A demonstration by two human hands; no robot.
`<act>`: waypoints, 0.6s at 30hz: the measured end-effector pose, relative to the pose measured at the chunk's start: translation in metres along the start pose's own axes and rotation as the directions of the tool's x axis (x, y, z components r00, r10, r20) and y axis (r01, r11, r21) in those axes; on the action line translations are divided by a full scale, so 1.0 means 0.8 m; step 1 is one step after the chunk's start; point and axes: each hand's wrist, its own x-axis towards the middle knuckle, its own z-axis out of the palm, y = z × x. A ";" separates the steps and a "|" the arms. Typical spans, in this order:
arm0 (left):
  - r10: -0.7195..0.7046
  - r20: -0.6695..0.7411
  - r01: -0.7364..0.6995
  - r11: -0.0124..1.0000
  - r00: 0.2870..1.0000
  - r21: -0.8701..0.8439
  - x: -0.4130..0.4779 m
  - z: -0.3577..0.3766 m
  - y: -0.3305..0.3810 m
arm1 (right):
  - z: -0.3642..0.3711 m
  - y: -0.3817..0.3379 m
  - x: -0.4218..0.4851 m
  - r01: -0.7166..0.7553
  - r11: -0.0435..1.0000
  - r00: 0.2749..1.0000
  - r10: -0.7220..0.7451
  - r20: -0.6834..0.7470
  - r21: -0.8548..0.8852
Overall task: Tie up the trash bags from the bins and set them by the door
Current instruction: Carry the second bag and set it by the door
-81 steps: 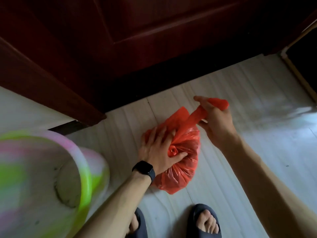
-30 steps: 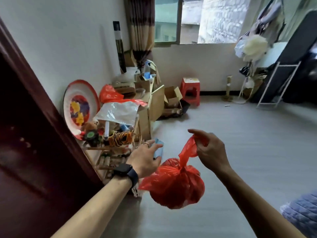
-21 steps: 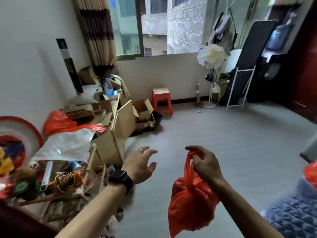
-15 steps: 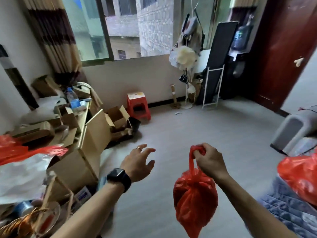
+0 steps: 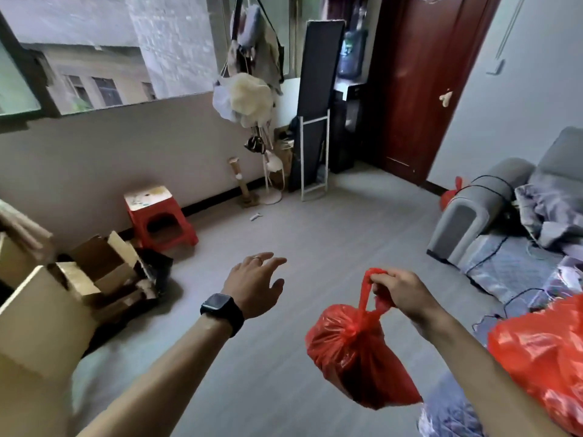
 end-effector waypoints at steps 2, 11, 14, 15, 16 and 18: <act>0.025 0.005 -0.025 1.000 1.000 -0.005 0.061 -0.002 -0.010 | -0.011 -0.016 0.044 -0.004 0.998 0.999 0.006 -0.050 0.058; 0.170 0.037 -0.170 0.985 0.985 -0.005 0.376 0.026 -0.002 | -0.050 -0.073 0.310 0.096 0.987 0.983 -0.073 -0.170 0.130; 0.171 0.036 -0.172 0.985 0.985 0.015 0.492 0.030 0.005 | -0.076 -0.094 0.420 0.108 0.987 0.984 -0.089 -0.158 0.117; 0.167 0.043 -0.168 0.986 0.985 0.022 0.514 0.027 0.006 | -0.082 -0.101 0.441 0.110 0.987 0.983 -0.091 -0.162 0.115; 0.179 0.038 -0.180 0.983 0.983 0.026 0.557 0.027 0.009 | -0.096 -0.111 0.481 0.116 0.986 0.981 -0.094 -0.171 0.121; 0.192 0.047 -0.194 0.980 0.980 0.048 0.615 0.024 0.015 | -0.117 -0.126 0.535 0.126 0.983 0.978 -0.100 -0.183 0.135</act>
